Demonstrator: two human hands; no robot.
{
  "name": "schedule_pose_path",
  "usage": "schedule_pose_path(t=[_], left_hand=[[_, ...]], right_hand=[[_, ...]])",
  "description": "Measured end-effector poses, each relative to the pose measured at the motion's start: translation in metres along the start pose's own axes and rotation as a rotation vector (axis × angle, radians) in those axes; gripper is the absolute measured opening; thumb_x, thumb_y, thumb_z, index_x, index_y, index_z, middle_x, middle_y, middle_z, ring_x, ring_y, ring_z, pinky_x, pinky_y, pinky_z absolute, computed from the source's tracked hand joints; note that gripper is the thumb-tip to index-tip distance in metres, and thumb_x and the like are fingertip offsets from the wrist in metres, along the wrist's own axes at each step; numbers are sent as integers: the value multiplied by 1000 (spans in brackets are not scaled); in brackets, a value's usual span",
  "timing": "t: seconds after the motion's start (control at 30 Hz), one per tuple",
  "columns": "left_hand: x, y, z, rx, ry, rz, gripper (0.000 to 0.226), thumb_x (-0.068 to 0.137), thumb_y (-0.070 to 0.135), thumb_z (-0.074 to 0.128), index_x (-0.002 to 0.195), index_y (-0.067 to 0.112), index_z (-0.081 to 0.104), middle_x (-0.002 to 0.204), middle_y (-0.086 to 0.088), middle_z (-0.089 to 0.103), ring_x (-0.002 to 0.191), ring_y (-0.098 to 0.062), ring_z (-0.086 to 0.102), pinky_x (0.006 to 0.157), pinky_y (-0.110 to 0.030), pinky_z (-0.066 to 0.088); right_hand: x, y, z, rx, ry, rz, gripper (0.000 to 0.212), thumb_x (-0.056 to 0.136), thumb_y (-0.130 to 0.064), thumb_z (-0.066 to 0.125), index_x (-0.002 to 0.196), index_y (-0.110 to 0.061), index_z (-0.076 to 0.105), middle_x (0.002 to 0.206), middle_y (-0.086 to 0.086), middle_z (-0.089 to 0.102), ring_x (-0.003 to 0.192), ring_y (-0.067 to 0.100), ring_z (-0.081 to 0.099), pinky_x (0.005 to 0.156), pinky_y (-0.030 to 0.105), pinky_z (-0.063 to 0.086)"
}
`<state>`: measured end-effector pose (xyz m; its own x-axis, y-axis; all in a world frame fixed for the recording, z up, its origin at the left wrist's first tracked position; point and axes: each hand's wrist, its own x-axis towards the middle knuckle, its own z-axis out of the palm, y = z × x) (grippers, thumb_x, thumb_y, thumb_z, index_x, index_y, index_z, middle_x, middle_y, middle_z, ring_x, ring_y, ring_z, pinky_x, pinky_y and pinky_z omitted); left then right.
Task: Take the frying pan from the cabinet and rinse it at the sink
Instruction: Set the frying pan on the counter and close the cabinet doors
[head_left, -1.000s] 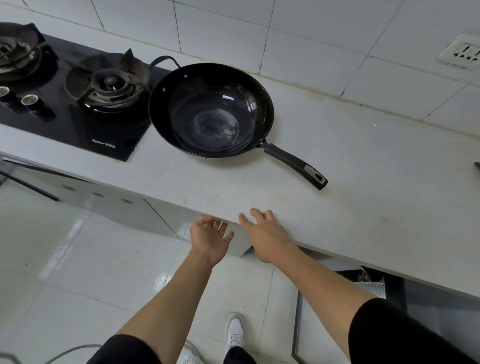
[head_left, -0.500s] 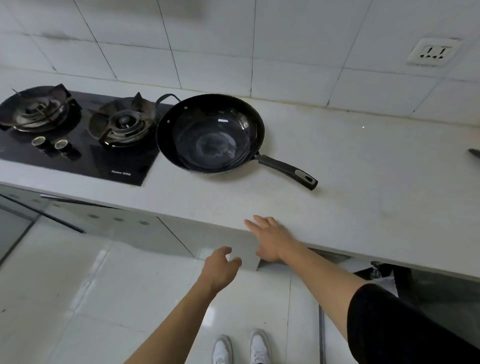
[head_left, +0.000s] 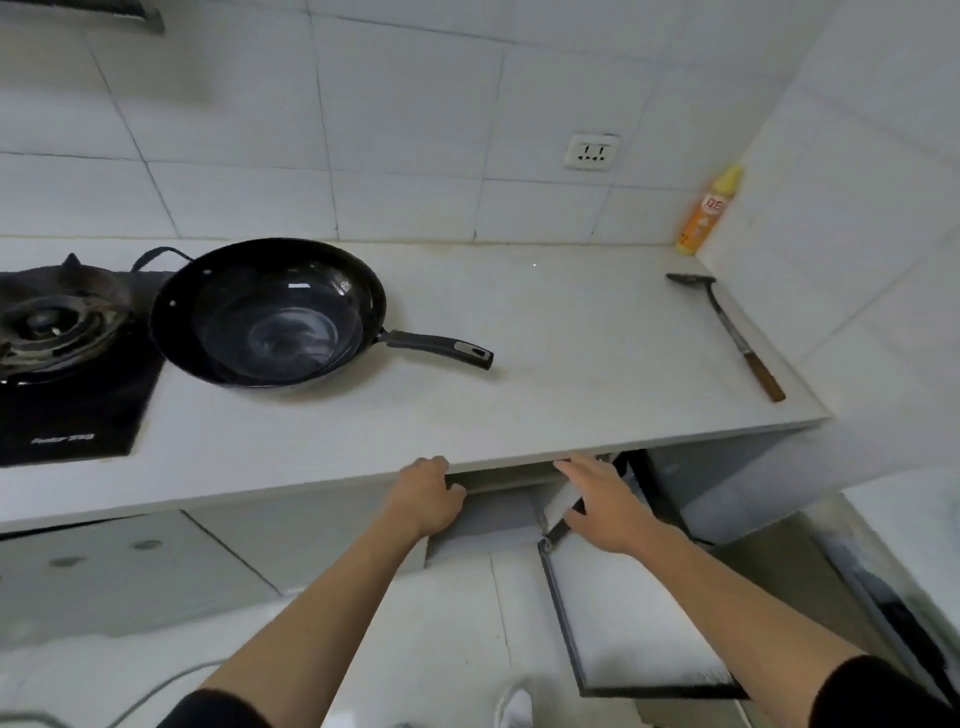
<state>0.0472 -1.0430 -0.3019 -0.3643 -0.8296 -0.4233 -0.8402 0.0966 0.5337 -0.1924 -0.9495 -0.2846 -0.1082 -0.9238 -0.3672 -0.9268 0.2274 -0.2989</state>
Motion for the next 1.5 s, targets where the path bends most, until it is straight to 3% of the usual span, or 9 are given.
schedule_pose_path(t=[0.13,0.43,0.6,0.77,0.97,1.2,1.3,1.4,1.5], left_hand=[[12,31,15,141,-18,143,33,92,30,50,117,9,54,119,-13,59,105,-29,53,93,-41,47],[31,81,44,364,-28,259,74,93,24,50,154,22,8,145,-9,39,127,-29,40,101,-42,44],[53,78,60,534,-69,224,69,91,25,52,151,19,17,153,-7,28,137,-31,29,107,-44,39],[63,73,74,615,-58,130,66,88,25,56,146,20,24,149,-4,30,129,-29,37,101,-43,43],[70,70,80,646,-43,130,71,86,29,58,148,19,24,149,-5,32,124,-29,42,102,-41,43],[71,59,68,612,13,112,58,86,23,57,140,21,37,140,-4,41,117,-25,47,95,-39,47],[65,51,64,672,62,66,47,89,26,52,134,18,43,134,-6,42,117,-26,44,95,-38,44],[60,37,54,690,78,24,42,90,29,50,131,18,47,132,-6,44,117,-26,44,96,-39,43],[56,21,40,622,102,-21,41,89,29,51,129,17,48,129,-7,47,117,-28,45,97,-41,43]], right_hand=[[-46,49,-1,78,83,134,61,91,-26,56,146,-17,33,147,5,37,139,27,28,111,43,32],[-110,136,42,129,169,530,72,94,-32,56,151,-20,15,159,8,14,146,31,12,114,44,28],[-115,167,71,234,54,596,78,93,-34,57,152,-21,9,160,8,10,146,31,9,116,43,24],[-111,194,90,280,-43,672,85,92,-41,58,153,-19,3,161,9,9,146,32,13,115,44,26],[-112,200,101,348,-13,714,79,91,-37,62,152,-20,15,153,9,27,134,28,41,101,37,48],[-106,187,90,553,-18,731,63,90,-27,60,146,-17,33,146,7,43,128,28,47,102,40,46],[-104,170,94,618,-2,756,56,89,-21,59,141,-11,41,131,8,57,113,24,57,92,35,50],[-97,151,102,652,23,762,36,87,-17,59,122,-7,55,93,9,67,74,15,60,59,27,47],[-87,131,115,749,59,777,12,83,-15,61,89,-4,59,75,12,61,66,20,56,60,33,50]])
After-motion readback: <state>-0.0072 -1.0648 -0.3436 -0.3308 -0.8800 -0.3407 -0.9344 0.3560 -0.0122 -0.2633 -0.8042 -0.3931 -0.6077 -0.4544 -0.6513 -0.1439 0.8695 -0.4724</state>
